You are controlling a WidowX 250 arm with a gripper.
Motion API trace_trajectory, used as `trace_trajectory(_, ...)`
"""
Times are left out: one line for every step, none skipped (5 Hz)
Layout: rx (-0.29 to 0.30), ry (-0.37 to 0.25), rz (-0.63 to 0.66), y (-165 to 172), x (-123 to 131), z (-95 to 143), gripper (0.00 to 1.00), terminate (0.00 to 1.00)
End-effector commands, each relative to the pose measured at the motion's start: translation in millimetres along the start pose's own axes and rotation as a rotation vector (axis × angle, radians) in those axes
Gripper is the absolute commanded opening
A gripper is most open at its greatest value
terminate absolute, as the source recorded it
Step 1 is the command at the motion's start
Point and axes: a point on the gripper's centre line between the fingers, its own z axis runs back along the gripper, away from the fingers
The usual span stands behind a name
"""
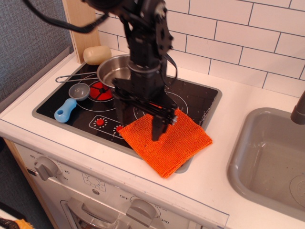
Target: Move the cloth to the right of the pot.
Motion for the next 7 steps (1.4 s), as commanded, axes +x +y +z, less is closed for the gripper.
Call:
trace_trajectory(-0.004,-0.127,-0.009,-17,23,-33,1.0,0.0)
trace_trajectory(0.012,-0.132,0.013,-14,35,-36,1.0,0.0)
trace_trajectory(-0.009,-0.148,0.101,5,66,-27,1.0,0.0)
trace_trajectory(-0.011,-0.156,0.193,25,96,-23,1.0,0.0)
trace_trajectory(-0.033,-0.143,0.225,29,112,-27,1.0,0.0)
trace_trajectory(-0.058,-0.13,0.186,15,118,-25,1.0,0.0)
trace_trajectory(-0.02,-0.146,0.144,1,120,9,1.0,0.0)
